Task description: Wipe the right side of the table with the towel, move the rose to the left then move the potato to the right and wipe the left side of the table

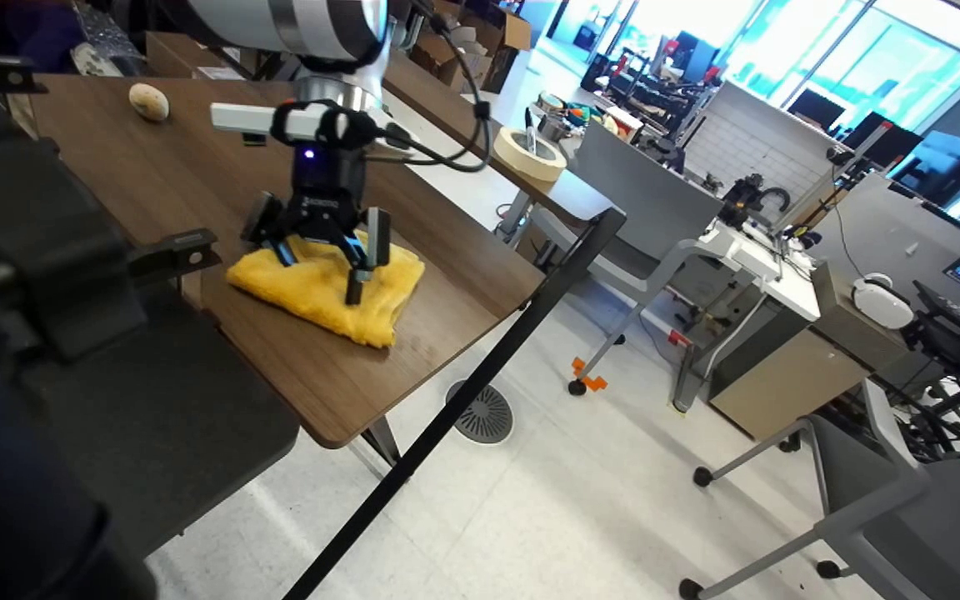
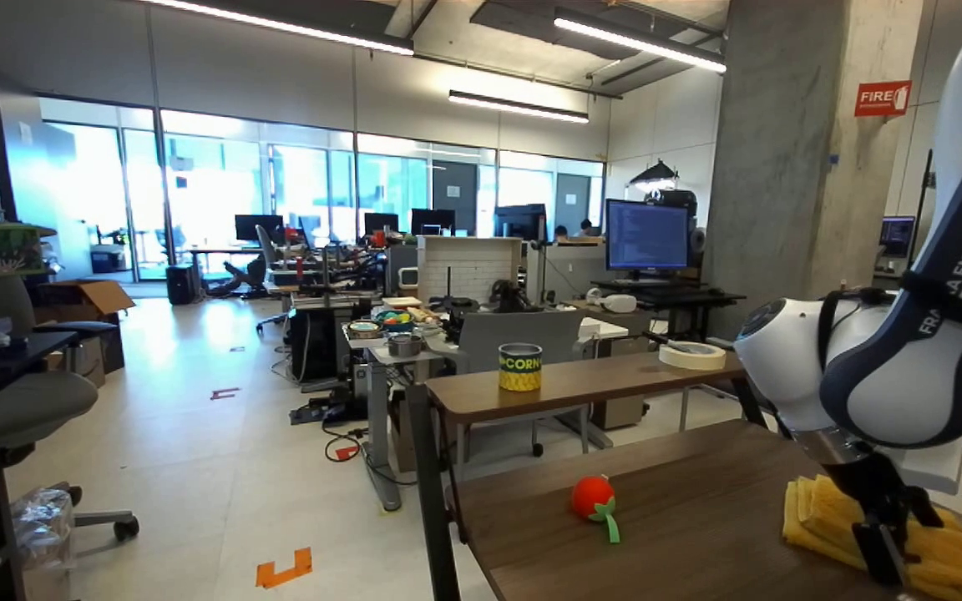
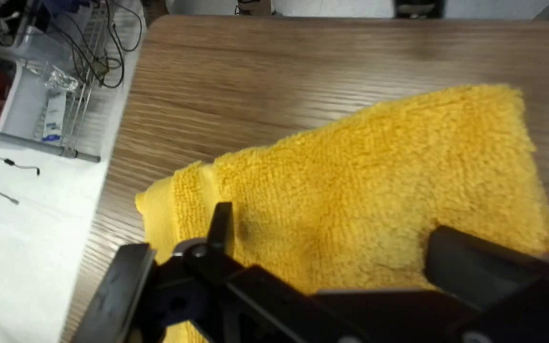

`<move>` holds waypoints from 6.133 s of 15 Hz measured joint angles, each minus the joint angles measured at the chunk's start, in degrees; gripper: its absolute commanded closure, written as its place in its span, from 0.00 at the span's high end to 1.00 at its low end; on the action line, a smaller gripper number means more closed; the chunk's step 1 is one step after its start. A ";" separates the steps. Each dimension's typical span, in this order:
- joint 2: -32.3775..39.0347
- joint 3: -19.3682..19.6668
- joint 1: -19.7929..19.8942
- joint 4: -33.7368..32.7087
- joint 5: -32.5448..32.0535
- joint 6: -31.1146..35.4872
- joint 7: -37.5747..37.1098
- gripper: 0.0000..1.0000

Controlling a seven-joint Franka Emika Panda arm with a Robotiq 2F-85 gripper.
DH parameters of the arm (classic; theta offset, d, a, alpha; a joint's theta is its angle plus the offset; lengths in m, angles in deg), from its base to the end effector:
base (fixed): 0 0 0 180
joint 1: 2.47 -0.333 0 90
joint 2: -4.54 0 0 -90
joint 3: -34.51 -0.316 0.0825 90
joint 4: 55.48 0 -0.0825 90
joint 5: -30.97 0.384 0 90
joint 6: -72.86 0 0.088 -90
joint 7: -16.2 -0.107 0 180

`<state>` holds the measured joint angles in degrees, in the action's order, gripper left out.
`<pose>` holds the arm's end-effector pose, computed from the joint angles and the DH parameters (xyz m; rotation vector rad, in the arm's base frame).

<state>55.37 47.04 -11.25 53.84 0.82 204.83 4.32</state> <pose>0.5395 -0.0577 0.0133 2.5491 0.2850 -0.6000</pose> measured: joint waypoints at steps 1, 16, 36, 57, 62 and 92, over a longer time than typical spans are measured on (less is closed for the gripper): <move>0.88 0.75 2.03 -1.86 1.17 -0.63 0.14 1.00; -3.83 -8.03 5.38 2.82 7.95 13.56 1.85 1.00; -10.11 -27.40 22.22 19.60 21.89 43.66 23.51 1.00; -2.48 -11.86 -25.78 0.67 11.33 20.88 2.79 1.00; -3.25 -9.96 -27.98 1.49 10.42 21.20 0.50 1.00; -11.00 -25.73 -1.74 13.49 18.28 25.49 24.37 0.55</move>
<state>44.37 21.31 -12.99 67.33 19.10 230.33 28.68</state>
